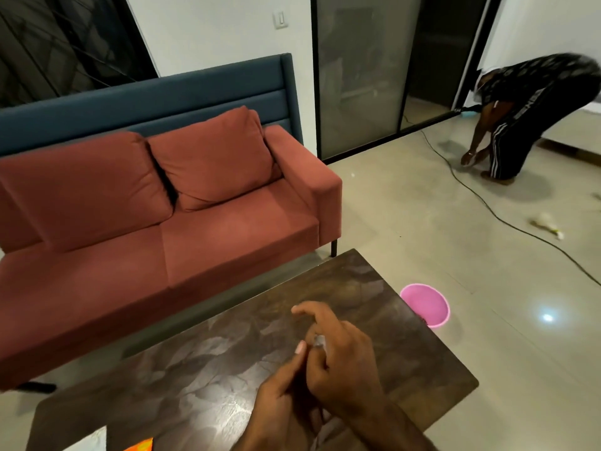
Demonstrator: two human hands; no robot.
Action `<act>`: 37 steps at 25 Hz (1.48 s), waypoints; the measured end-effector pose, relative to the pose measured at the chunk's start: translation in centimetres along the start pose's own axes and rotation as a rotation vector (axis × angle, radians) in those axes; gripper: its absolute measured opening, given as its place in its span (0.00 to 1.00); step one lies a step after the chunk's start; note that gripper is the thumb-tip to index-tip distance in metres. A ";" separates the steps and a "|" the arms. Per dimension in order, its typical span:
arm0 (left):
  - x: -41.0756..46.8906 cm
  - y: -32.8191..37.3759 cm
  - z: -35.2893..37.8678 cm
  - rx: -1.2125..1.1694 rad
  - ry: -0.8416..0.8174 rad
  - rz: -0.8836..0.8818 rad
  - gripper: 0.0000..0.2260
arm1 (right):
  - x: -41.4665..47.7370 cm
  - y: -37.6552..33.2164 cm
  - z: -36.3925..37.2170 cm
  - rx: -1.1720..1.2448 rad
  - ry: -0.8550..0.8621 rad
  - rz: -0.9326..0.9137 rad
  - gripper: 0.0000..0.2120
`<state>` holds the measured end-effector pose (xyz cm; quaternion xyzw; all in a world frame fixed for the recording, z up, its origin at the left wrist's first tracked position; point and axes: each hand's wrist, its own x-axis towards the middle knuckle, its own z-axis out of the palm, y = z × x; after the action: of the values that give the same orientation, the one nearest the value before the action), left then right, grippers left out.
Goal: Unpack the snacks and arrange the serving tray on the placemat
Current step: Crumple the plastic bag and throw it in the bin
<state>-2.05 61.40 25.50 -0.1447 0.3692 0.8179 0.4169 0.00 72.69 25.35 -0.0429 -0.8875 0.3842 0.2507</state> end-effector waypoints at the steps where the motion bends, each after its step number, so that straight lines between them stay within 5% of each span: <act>1: 0.0 0.3 -0.3 0.017 -0.021 -0.011 0.19 | 0.1 -0.1 0.1 0.019 -0.032 0.033 0.28; 13: 8.7 0.7 0.1 0.345 0.214 0.100 0.13 | 1.4 4.6 -1.9 0.130 -0.383 0.162 0.34; 17: 14.2 -0.5 4.1 0.316 0.289 0.089 0.15 | 3.6 11.7 -4.3 0.055 -0.453 0.250 0.41; 19: 17.0 -2.1 6.6 0.316 0.288 0.054 0.15 | 4.9 16.3 -5.5 0.131 -0.506 0.337 0.54; 20: 18.6 -3.2 7.7 0.342 0.281 0.038 0.15 | 5.0 18.2 -6.4 0.179 -0.539 0.361 0.52; 22: 21.1 -4.7 9.4 0.394 0.269 -0.002 0.13 | 5.3 21.5 -7.5 0.196 -0.502 0.322 0.33; 25: 25.2 -7.4 12.3 0.425 0.239 -0.089 0.10 | 5.5 26.7 -9.7 0.005 -0.299 0.355 0.38; 28: 28.5 -9.5 14.0 0.464 0.202 -0.142 0.12 | 6.1 31.5 -10.1 0.059 -0.369 0.393 0.18; 35: 33.0 -10.6 13.5 0.906 0.210 -0.249 0.12 | 8.3 45.5 -8.8 -0.023 -0.051 0.692 0.10; 37: 33.5 -11.0 12.4 0.949 0.227 -0.260 0.11 | 9.5 49.6 -8.2 -0.146 -0.074 0.745 0.12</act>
<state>-12.97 93.84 10.45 -0.0718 0.7222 0.4802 0.4926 -10.08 115.41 -0.88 -0.3663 -0.8446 0.3862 0.0577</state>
